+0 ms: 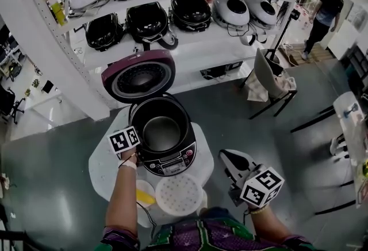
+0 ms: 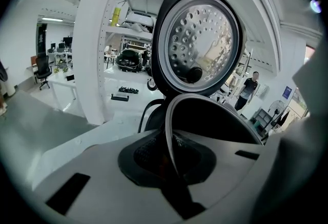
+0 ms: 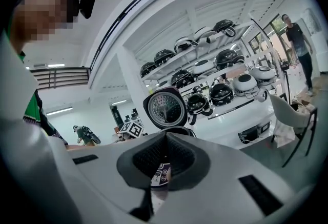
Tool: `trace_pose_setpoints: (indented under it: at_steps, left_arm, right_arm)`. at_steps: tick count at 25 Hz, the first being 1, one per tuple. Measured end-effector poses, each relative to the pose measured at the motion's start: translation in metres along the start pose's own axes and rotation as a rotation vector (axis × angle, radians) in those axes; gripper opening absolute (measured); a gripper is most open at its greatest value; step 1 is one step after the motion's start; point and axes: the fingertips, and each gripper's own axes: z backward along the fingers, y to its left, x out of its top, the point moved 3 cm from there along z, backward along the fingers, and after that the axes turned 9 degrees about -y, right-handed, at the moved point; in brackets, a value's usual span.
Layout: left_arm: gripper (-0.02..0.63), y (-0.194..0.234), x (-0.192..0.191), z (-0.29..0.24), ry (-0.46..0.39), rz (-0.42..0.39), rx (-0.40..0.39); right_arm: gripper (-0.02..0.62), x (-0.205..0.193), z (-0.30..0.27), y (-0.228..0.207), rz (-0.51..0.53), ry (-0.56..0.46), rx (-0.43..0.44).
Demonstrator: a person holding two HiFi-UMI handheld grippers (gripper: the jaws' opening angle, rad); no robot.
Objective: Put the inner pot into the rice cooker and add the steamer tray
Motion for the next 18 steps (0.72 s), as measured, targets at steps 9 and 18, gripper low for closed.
trace_pose_setpoints:
  at_steps: [9, 18]
  left_arm:
    - [0.041, -0.0015, -0.0027, -0.0032, 0.018, -0.075, 0.037]
    - [0.066, -0.0036, -0.0076, 0.0, 0.055, -0.225, 0.077]
  right_arm:
    - [0.005, -0.0077, -0.002, -0.0029, -0.009, 0.008, -0.004]
    - [0.005, -0.0092, -0.0006, -0.0013, -0.016, -0.006, -0.006]
